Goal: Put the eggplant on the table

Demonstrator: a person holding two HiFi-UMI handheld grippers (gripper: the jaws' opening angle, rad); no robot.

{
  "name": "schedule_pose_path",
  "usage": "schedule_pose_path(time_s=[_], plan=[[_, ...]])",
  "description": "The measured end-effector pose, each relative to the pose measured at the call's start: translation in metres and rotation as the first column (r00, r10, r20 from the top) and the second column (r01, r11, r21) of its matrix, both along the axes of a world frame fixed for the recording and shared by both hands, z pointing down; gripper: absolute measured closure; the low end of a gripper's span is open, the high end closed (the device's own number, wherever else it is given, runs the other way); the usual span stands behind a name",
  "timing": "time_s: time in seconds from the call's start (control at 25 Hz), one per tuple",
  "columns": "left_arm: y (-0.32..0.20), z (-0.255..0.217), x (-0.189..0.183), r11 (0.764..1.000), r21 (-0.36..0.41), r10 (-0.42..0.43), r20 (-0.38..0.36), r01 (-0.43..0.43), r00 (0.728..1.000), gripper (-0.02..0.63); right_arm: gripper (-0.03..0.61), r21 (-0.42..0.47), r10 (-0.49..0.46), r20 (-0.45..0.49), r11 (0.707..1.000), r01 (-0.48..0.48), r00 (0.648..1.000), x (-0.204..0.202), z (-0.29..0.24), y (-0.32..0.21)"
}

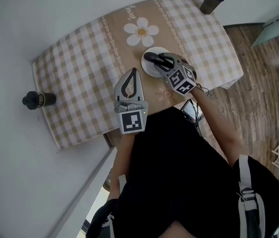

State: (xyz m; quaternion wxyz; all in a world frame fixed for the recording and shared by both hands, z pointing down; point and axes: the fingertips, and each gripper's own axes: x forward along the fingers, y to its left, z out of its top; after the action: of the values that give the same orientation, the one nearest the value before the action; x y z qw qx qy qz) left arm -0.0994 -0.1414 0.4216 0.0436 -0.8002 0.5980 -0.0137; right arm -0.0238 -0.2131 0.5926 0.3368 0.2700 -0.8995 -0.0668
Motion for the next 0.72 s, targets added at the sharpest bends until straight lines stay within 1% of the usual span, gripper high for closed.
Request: schedule_pose_path(time_s=[0.08, 0.2, 0.24, 0.32, 0.48, 0.6, 0.72], plan=[[-0.001, -0.012, -0.012, 1.0, -0.007, -0.001, -0.029, 0.0, 1.0, 0.612, 0.391, -0.02, -0.004, -0.045, 1.0, 0.003, 0.999, -0.006, -0.003, 0.0], [0.002, -0.032, -0.015, 1.0, -0.022, -0.001, -0.095, -0.001, 0.995, 0.612, 0.391, -0.054, -0.015, -0.148, 0.999, 0.007, 0.989, 0.007, -0.017, 0.006], [0.002, -0.035, -0.018, 1.0, -0.026, -0.001, -0.094, -0.002, 0.996, 0.612, 0.385, -0.061, -0.018, -0.153, 0.998, 0.009, 0.988, 0.005, -0.018, 0.007], [0.002, -0.029, -0.023, 1.0, -0.024, -0.002, -0.06, 0.0, 0.998, 0.612, 0.382, -0.059, -0.019, -0.117, 0.998, 0.013, 0.993, -0.006, -0.01, 0.005], [0.004, 0.003, -0.002, 1.0, -0.009, -0.007, -0.008, 0.007, 1.0, 0.612, 0.382, -0.028, -0.009, -0.027, 1.0, 0.009, 1.0, 0.002, 0.014, 0.003], [0.003, 0.009, 0.001, 1.0, -0.013, -0.009, 0.003, 0.009, 1.0, 0.612, 0.382, -0.009, 0.009, 0.038, 1.0, -0.009, 0.999, 0.005, 0.0, -0.002], [0.001, 0.005, -0.001, 1.0, -0.018, -0.008, -0.003, 0.008, 1.0, 0.612, 0.382, 0.001, 0.036, 0.113, 0.999, -0.036, 0.993, 0.005, -0.034, -0.007]])
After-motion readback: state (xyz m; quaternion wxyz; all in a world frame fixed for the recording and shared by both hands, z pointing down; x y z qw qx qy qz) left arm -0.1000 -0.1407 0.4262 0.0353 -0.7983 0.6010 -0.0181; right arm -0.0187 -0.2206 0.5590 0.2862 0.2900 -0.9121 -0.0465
